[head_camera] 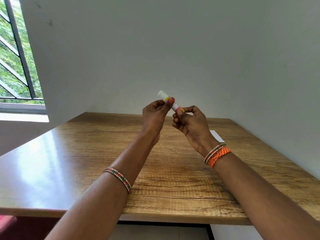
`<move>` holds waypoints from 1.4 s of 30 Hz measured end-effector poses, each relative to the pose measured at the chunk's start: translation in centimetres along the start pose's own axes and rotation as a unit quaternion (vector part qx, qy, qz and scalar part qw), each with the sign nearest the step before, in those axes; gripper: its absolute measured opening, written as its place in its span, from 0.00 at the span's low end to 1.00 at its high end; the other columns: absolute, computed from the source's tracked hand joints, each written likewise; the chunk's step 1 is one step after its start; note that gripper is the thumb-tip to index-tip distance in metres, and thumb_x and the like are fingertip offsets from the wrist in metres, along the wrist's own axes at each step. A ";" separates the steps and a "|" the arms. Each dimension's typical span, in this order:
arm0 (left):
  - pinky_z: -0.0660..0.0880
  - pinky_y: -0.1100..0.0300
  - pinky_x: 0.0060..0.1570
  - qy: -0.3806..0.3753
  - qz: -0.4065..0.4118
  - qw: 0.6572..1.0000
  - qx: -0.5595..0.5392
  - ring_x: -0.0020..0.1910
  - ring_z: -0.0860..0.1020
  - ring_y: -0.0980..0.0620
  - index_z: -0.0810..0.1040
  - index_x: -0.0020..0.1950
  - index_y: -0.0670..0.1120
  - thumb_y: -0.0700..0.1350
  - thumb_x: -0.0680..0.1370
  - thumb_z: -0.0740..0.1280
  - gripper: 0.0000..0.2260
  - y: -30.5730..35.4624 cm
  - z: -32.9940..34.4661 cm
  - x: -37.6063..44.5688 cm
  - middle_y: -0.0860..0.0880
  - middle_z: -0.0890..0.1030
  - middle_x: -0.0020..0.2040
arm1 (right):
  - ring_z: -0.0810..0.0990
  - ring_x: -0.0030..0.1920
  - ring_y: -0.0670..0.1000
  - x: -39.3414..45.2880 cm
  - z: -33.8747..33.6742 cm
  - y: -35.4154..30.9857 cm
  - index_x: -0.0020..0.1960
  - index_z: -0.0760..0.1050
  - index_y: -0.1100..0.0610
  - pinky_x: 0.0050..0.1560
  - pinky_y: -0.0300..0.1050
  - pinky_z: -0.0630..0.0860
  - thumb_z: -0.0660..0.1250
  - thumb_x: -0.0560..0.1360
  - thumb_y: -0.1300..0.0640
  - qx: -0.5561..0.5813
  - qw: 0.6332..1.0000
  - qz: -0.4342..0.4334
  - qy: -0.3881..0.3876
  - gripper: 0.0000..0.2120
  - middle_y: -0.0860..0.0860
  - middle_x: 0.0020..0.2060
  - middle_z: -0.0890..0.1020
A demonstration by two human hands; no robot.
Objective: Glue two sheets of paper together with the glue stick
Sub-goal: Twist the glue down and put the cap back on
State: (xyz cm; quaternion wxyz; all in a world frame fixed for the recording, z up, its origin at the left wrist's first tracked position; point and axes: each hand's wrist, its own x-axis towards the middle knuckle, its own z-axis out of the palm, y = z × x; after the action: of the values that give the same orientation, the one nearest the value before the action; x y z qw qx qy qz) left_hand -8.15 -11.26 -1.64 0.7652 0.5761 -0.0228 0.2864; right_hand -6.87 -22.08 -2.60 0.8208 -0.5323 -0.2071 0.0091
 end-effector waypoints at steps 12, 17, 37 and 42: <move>0.69 0.81 0.32 0.013 0.011 1.000 0.000 0.32 0.77 0.71 0.80 0.51 0.37 0.47 0.72 0.72 0.15 0.1 -0.2 0.0 0.51 0.80 0.38 | 0.81 0.32 0.49 -0.1 0.0 -0.1 0.50 0.72 0.61 0.35 0.41 0.81 0.62 0.78 0.56 0.027 0.999 0.040 0.005 0.08 0.57 0.35 0.81; 0.70 0.79 0.33 0.007 0.019 1.000 -0.002 0.33 0.78 0.69 0.80 0.50 0.37 0.45 0.72 0.72 0.13 0.1 -0.2 0.0 0.50 0.81 0.38 | 0.81 0.41 0.53 0.1 -0.1 0.0 0.44 0.72 0.58 0.42 0.45 0.81 0.67 0.73 0.68 -0.022 0.999 -0.026 0.027 0.07 0.58 0.41 0.80; 0.69 0.81 0.34 0.004 -0.005 1.000 0.015 0.36 0.79 0.69 0.81 0.47 0.42 0.45 0.73 0.71 0.07 -0.2 -0.1 0.0 0.52 0.82 0.38 | 0.77 0.37 0.50 0.1 -0.1 -0.2 0.46 0.72 0.61 0.38 0.43 0.82 0.66 0.75 0.65 0.073 0.996 0.042 0.011 0.03 0.57 0.37 0.77; 0.71 0.78 0.36 0.013 -0.018 1.000 0.009 0.35 0.78 0.70 0.81 0.52 0.40 0.46 0.72 0.71 0.12 -0.2 -0.2 0.1 0.53 0.82 0.39 | 0.79 0.43 0.52 0.4 -0.4 -0.5 0.47 0.71 0.59 0.43 0.44 0.81 0.65 0.77 0.60 0.095 0.994 0.053 0.025 0.03 0.56 0.43 0.76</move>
State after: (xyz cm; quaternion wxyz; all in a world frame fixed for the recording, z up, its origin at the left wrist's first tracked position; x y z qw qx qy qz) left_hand -8.04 -11.02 -1.83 0.7652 0.5799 0.0001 0.2798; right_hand -6.50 -22.51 -2.20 0.8708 -0.4626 -0.1558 0.0592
